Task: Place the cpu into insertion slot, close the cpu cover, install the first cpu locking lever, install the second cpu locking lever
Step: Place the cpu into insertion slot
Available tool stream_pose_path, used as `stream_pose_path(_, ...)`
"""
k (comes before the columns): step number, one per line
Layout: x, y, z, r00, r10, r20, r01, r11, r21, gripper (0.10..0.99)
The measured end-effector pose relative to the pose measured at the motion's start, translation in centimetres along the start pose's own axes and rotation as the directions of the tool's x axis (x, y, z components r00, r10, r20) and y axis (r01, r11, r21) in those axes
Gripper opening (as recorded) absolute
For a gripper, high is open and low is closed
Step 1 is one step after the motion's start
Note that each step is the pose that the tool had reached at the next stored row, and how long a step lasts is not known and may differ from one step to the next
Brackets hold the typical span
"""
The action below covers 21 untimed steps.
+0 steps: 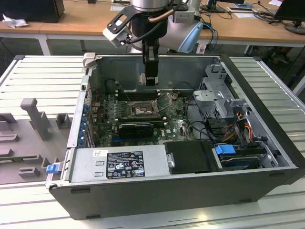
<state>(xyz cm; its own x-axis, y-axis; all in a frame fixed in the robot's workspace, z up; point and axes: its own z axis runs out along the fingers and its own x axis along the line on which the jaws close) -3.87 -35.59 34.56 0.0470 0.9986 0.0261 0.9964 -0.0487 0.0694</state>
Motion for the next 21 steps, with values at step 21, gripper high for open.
stream_pose_path(21, -0.02, -0.07, 0.97, 1.0000, 0.000, 0.0001, 0.000, 1.0000, 0.000, 0.529)
